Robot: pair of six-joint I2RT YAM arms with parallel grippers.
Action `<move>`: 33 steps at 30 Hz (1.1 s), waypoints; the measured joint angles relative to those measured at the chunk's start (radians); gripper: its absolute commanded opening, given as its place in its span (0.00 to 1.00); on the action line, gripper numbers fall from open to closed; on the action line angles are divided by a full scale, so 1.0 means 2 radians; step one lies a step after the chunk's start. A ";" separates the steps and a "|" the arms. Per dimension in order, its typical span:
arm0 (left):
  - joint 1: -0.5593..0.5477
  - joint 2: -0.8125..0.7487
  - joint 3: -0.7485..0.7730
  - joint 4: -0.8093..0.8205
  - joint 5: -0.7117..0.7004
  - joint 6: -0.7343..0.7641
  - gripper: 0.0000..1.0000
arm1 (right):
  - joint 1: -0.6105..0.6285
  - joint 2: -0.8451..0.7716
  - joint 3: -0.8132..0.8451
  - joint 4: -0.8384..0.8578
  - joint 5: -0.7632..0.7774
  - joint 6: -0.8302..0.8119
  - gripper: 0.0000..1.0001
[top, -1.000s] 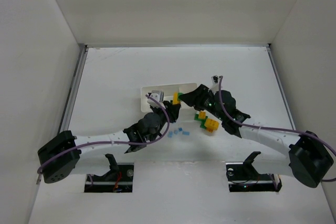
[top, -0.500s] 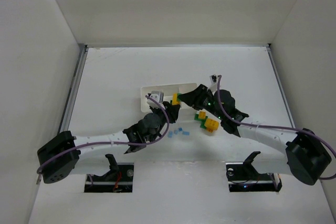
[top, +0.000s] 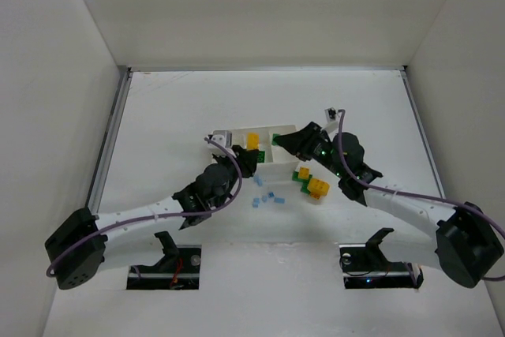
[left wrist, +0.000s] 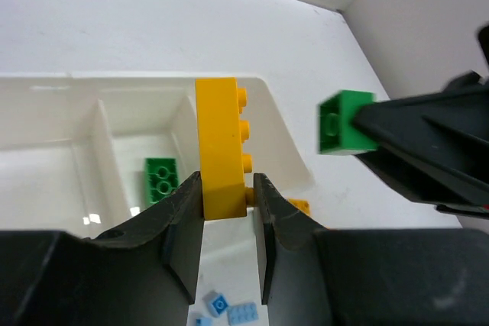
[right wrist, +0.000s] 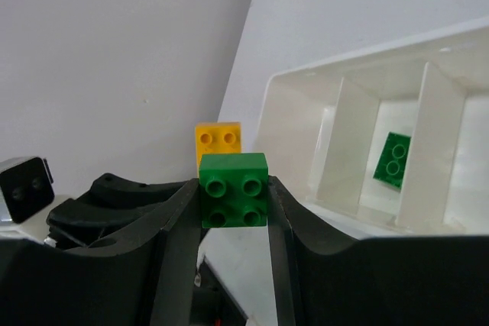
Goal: Sort the legos into containers by color
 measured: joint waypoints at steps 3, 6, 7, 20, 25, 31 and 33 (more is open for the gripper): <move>0.023 -0.014 -0.001 -0.016 -0.005 0.003 0.12 | -0.016 -0.007 -0.004 0.001 -0.008 0.000 0.26; 0.044 -0.026 -0.003 -0.034 -0.007 0.006 0.13 | -0.021 -0.008 -0.010 0.000 -0.014 -0.001 0.26; 0.051 -0.027 -0.003 -0.039 -0.007 0.007 0.13 | -0.021 -0.008 -0.012 -0.001 -0.015 -0.002 0.26; 0.110 0.019 -0.003 -0.119 -0.028 0.006 0.37 | -0.002 0.046 0.005 -0.012 0.001 -0.031 0.27; 0.116 0.018 -0.003 -0.119 -0.030 0.003 0.47 | 0.022 0.092 0.041 -0.031 0.022 -0.052 0.28; 0.115 -0.016 -0.004 -0.124 -0.031 0.001 0.43 | 0.039 0.137 0.079 -0.049 0.044 -0.071 0.38; 0.112 -0.038 -0.008 -0.124 -0.032 -0.002 0.43 | 0.041 0.149 0.091 -0.056 0.049 -0.074 0.53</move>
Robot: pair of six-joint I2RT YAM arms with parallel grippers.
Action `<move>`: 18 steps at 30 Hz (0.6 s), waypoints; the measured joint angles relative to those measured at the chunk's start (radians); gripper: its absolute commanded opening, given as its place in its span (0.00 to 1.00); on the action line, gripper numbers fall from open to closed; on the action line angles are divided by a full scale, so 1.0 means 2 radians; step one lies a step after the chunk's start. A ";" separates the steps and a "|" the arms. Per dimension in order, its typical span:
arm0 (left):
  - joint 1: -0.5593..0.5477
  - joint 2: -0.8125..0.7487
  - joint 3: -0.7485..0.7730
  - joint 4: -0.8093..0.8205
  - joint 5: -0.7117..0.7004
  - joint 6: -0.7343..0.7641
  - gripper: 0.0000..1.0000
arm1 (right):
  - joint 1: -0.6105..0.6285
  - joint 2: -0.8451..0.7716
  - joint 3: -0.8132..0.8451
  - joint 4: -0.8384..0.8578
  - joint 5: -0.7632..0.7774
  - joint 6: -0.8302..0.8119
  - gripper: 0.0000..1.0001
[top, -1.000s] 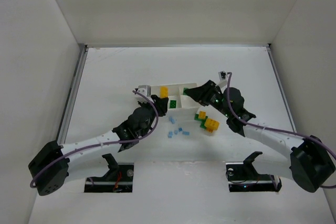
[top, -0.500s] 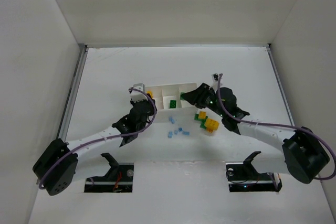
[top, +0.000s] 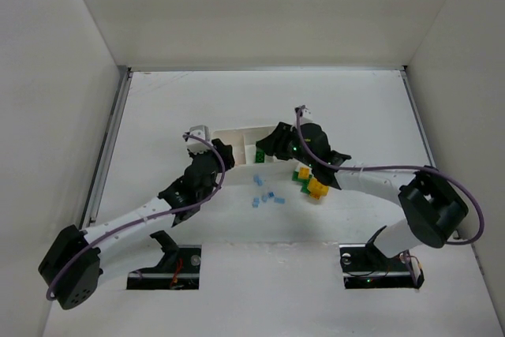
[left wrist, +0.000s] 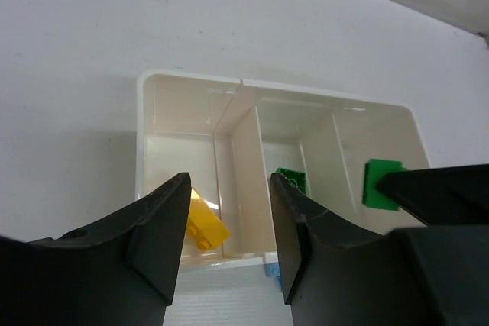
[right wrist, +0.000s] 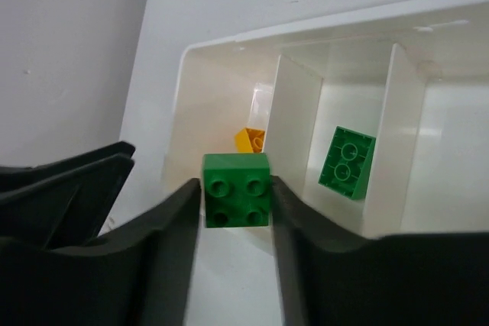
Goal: Sort the legos into containers by color
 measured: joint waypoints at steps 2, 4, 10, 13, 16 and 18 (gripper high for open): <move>-0.006 -0.018 -0.005 0.000 -0.001 -0.003 0.43 | 0.001 0.010 0.013 -0.010 0.005 -0.004 0.63; -0.013 -0.029 -0.009 -0.001 -0.002 -0.007 0.43 | 0.003 0.013 0.022 -0.019 0.013 -0.012 0.68; -0.027 -0.032 -0.015 -0.006 -0.001 -0.017 0.43 | 0.004 -0.046 0.003 -0.042 0.047 -0.031 0.51; -0.031 -0.032 -0.015 -0.006 -0.001 -0.019 0.43 | 0.004 -0.132 -0.043 -0.065 0.085 -0.040 0.26; -0.035 -0.030 -0.015 -0.003 -0.001 -0.019 0.43 | 0.004 -0.215 -0.071 -0.132 0.144 -0.041 0.25; -0.037 -0.025 -0.015 0.004 0.001 -0.019 0.43 | 0.005 -0.250 -0.074 -0.191 0.191 -0.043 0.37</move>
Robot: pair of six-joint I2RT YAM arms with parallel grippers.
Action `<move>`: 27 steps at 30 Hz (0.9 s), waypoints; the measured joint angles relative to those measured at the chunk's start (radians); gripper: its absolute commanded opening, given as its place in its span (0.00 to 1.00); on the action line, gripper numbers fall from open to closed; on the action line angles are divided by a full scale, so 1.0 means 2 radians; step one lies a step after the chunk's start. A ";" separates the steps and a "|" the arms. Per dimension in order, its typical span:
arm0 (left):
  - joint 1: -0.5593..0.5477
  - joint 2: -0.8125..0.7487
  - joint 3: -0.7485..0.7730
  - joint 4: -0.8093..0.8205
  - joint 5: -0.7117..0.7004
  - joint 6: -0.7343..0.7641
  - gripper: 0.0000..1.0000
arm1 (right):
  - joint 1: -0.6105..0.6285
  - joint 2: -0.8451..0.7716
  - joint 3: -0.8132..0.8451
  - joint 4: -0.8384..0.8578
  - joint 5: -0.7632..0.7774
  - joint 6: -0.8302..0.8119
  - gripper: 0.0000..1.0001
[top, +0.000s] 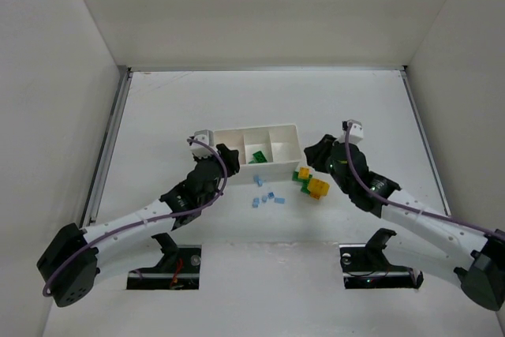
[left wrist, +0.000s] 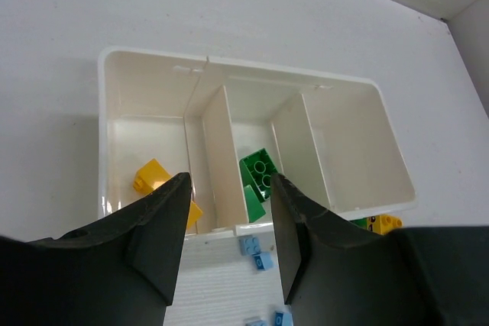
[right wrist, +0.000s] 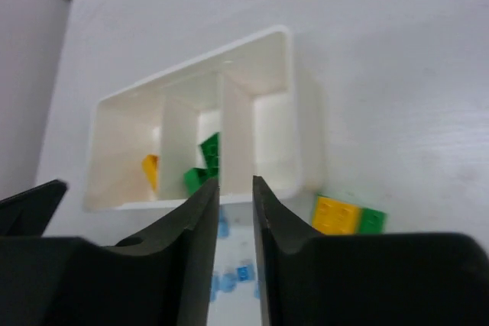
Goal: Sort the legos into containers by color
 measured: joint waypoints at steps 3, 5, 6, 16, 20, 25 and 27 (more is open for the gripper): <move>-0.003 0.008 0.000 0.010 0.002 0.000 0.43 | 0.016 -0.015 0.004 -0.087 0.057 -0.013 0.66; -0.005 0.012 0.000 0.015 0.004 0.000 0.43 | 0.040 -0.005 0.016 -0.149 0.081 -0.031 0.76; -0.005 0.013 0.000 0.017 0.006 0.000 0.43 | 0.058 0.008 0.026 -0.182 0.091 -0.042 0.80; 0.001 -0.003 -0.003 0.030 0.022 0.000 0.43 | 0.155 0.091 0.086 -0.315 0.110 -0.145 0.97; 0.004 -0.014 -0.005 0.034 0.027 0.000 0.43 | 0.145 0.100 0.089 -0.321 0.109 -0.179 0.99; 0.005 -0.014 -0.006 0.035 0.033 0.000 0.43 | 0.126 0.131 0.095 -0.315 0.091 -0.219 1.00; 0.006 -0.014 -0.006 0.035 0.035 0.000 0.43 | 0.112 0.146 0.096 -0.311 0.080 -0.229 1.00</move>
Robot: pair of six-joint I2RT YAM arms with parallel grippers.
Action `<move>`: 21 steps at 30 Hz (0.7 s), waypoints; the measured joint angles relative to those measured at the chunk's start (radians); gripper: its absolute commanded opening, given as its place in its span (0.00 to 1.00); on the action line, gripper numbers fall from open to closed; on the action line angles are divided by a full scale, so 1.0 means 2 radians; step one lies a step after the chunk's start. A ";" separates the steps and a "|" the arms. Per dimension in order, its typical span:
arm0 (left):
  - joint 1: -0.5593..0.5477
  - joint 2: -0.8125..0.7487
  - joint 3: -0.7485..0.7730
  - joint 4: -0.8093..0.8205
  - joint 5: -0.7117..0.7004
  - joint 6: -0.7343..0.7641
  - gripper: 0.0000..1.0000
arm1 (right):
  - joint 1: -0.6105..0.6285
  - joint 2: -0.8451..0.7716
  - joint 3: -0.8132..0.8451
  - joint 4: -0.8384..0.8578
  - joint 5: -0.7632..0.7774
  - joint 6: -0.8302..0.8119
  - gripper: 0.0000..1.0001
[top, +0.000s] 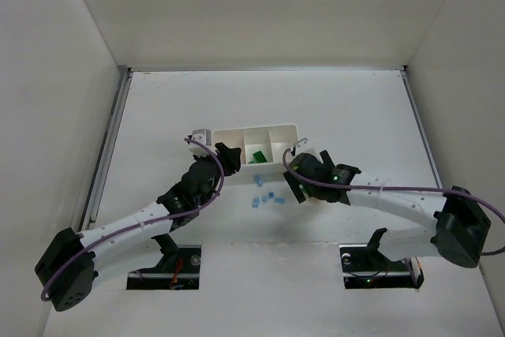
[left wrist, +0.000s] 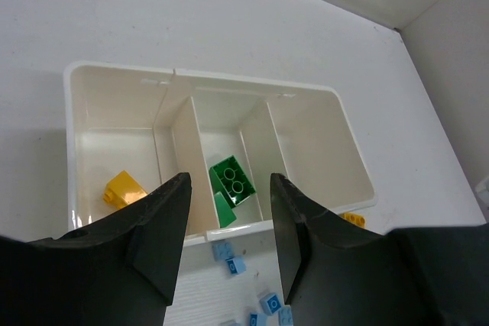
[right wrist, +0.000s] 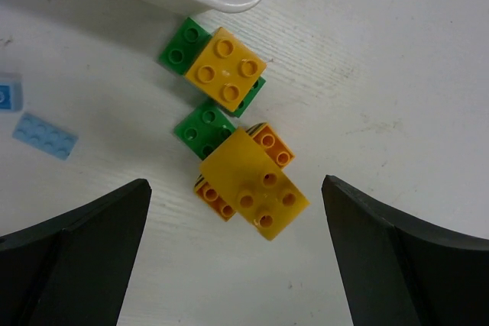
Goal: Sort the legos into containers by color
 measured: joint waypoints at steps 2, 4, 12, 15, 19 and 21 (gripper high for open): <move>0.002 0.000 0.000 0.000 0.003 0.000 0.43 | -0.016 0.013 0.000 0.006 -0.008 -0.006 0.98; 0.003 0.001 0.000 0.000 0.004 0.000 0.43 | -0.029 0.022 0.000 0.011 -0.015 -0.011 0.96; 0.006 0.001 0.000 0.000 0.007 0.000 0.43 | -0.039 0.030 0.000 0.030 -0.037 -0.010 0.87; 0.006 0.001 0.000 0.000 0.007 0.000 0.43 | -0.039 0.045 0.000 0.033 -0.047 -0.002 0.85; 0.006 0.002 0.000 0.000 0.010 0.000 0.43 | -0.039 0.055 0.000 0.032 -0.051 0.013 0.79; 0.007 0.001 0.000 0.000 0.012 0.000 0.43 | -0.039 0.054 0.000 0.032 -0.052 0.025 0.78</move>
